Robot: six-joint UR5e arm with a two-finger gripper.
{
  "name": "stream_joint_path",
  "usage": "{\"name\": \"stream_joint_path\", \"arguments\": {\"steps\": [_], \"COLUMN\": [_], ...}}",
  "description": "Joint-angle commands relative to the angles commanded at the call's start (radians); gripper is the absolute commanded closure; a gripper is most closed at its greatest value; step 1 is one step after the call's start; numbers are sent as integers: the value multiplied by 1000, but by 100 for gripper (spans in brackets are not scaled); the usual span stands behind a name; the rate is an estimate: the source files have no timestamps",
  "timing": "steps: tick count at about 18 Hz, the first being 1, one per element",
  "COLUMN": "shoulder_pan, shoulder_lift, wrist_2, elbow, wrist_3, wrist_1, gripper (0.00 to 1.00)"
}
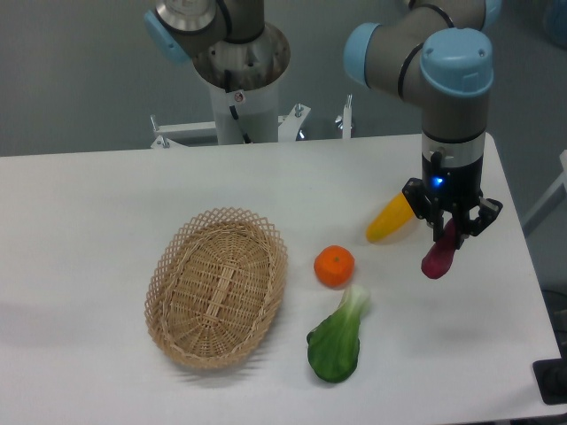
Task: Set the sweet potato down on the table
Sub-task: 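Lower the gripper holding the purple sweet potato toward the table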
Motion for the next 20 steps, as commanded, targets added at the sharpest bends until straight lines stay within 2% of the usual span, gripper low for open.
{"name": "stream_joint_path", "arguments": {"steps": [10,20], "shoulder_pan": [-9,-92], "shoulder_lift": [-20,-159], "wrist_2": [2,60], "elbow": [-8,-11], "wrist_3": [-18,-232], "wrist_1": [12,224], "gripper": [82,82]}}
